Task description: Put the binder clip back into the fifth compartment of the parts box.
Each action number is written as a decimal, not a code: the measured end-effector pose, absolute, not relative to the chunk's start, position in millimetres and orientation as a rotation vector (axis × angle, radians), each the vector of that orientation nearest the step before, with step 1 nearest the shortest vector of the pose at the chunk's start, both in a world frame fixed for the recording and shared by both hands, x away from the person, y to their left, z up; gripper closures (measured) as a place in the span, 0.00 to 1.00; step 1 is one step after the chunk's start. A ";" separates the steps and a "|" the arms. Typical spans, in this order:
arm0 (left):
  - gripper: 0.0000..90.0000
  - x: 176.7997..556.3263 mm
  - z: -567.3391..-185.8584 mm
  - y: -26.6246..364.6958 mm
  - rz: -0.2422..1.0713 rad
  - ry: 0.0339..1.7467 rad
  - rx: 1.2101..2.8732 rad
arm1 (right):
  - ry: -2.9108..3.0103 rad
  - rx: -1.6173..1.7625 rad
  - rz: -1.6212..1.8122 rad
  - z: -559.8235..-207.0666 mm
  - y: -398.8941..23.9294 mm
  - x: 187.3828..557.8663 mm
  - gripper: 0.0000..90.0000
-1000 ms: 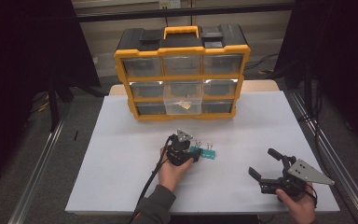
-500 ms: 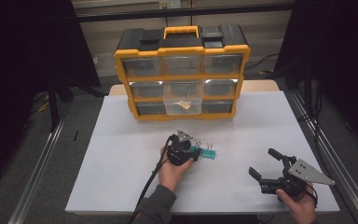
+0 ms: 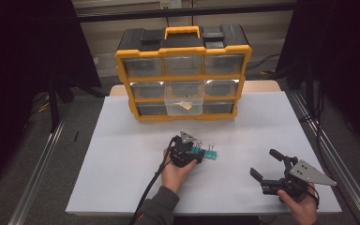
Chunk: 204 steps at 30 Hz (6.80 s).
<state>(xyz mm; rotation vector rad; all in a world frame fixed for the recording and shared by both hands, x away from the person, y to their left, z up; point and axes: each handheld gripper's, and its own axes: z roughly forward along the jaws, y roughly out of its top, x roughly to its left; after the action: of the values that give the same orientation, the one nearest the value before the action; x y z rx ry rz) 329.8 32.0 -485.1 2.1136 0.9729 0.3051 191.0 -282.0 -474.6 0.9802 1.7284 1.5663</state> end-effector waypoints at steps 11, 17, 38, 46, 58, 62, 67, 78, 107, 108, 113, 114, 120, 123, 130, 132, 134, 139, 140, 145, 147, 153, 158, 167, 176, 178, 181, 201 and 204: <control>0.53 330.6 -485.1 32.4 0.322 0.975 2.105 | 1.729 0.981 1.571 -474.2 -282.0 190.6 0.03; 0.54 331.3 -487.1 30.5 0.330 0.968 2.100 | 1.729 0.977 1.576 -474.4 -281.4 191.1 0.03; 0.55 321.4 -452.8 48.0 0.337 0.926 1.911 | 1.729 0.974 1.575 -474.4 -281.4 191.2 0.03; 0.55 318.9 -428.7 54.7 0.342 0.871 1.856 | 1.735 0.974 1.572 -474.6 -281.1 191.2 0.03; 0.55 316.1 -391.1 56.9 0.354 0.819 1.774 | 1.733 0.970 1.573 -474.7 -281.7 191.3 0.03; 0.55 317.2 -382.3 57.8 0.360 0.809 1.760 | 1.733 0.975 1.573 -474.6 -281.2 191.2 0.03; 0.55 317.6 -370.5 59.4 0.358 0.793 1.733 | 1.735 0.970 1.572 -474.7 -281.7 191.3 0.03; 0.55 322.9 -340.7 64.9 0.365 0.776 1.698 | 1.736 0.975 1.573 -474.6 -280.9 191.1 0.03; 0.55 366.9 -315.4 76.1 0.480 0.874 1.611 | 1.736 0.971 1.573 -474.5 -281.2 191.4 0.03; 0.55 368.0 -315.9 76.4 0.485 0.879 1.608 | 1.736 0.971 1.574 -474.3 -281.2 191.3 0.03; 0.55 375.1 -319.3 78.8 0.496 0.903 1.612 | 1.737 0.970 1.572 -474.6 -281.3 191.6 0.03; 0.55 376.4 -319.6 79.8 0.511 0.913 1.614 | 1.735 0.973 1.570 -474.6 -281.0 191.8 0.03; 0.55 382.3 -322.9 81.8 0.535 0.929 1.595 | 1.733 0.969 1.576 -474.4 -281.1 191.6 0.03; 0.55 383.9 -324.2 81.8 0.537 0.934 1.598 | 1.734 0.968 1.576 -474.4 -281.4 191.5 0.03; 0.32 386.9 -327.9 78.8 0.552 0.961 1.613 | 1.737 0.969 1.576 -474.5 -281.2 191.4 0.03; 0.29 386.2 -329.2 78.8 0.555 0.958 1.634 | 1.736 0.971 1.577 -474.5 -281.2 191.3 0.03; 0.23 384.9 -330.2 78.4 0.546 0.963 1.636 | 1.737 0.969 1.576 -474.6 -281.4 191.3 0.03; 0.15 378.1 -331.4 78.8 0.548 0.935 1.656 | 1.738 0.970 1.577 -474.6 -281.1 191.3 0.03; 0.14 376.9 -331.2 79.0 0.547 0.930 1.662 | 1.739 0.971 1.575 -474.6 -281.1 191.4 0.03; 0.10 367.3 -331.6 77.9 0.526 0.898 1.668 | 1.738 0.972 1.572 -474.8 -281.0 191.5 0.03; 0.09 363.5 -332.5 76.7 0.510 0.888 1.672 | 1.737 0.972 1.572 -474.9 -280.8 191.7 0.03; 0.09 351.1 -334.7 70.6 0.483 0.853 1.677 | 1.741 0.975 1.573 -475.3 -280.1 191.7 0.03; 0.08 340.5 -338.6 66.2 0.456 0.816 1.680 | 1.741 0.975 1.574 -475.4 -280.0 191.7 0.03; 0.07 329.4 -353.7 62.6 0.423 0.785 1.708 | 1.742 0.974 1.574 -475.3 -279.9 191.4 0.03; 0.06 322.9 -373.7 59.9 0.393 0.792 1.740 | 1.741 0.970 1.573 -475.3 -279.6 191.6 0.03; 0.06 321.4 -378.7 58.1 0.395 0.791 1.757 | 1.741 0.971 1.574 -475.3 -279.6 191.6 0.03; 0.06 319.9 -387.9 54.5 0.388 0.792 1.786 | 1.742 0.974 1.573 -475.2 -279.9 191.4 0.03; 0.05 315.3 -431.8 33.4 0.311 0.822 1.922 | 1.742 0.970 1.576 -475.0 -279.5 191.4 0.03; 0.04 316.4 -437.6 28.3 0.295 0.826 1.956 | 1.742 0.969 1.576 -475.0 -279.6 191.5 0.03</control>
<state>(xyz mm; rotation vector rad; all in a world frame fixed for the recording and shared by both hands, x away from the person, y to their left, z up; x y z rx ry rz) 316.4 28.3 -437.6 1.9563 0.8263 0.2954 191.5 -279.6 -475.0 0.9685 1.7418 1.5760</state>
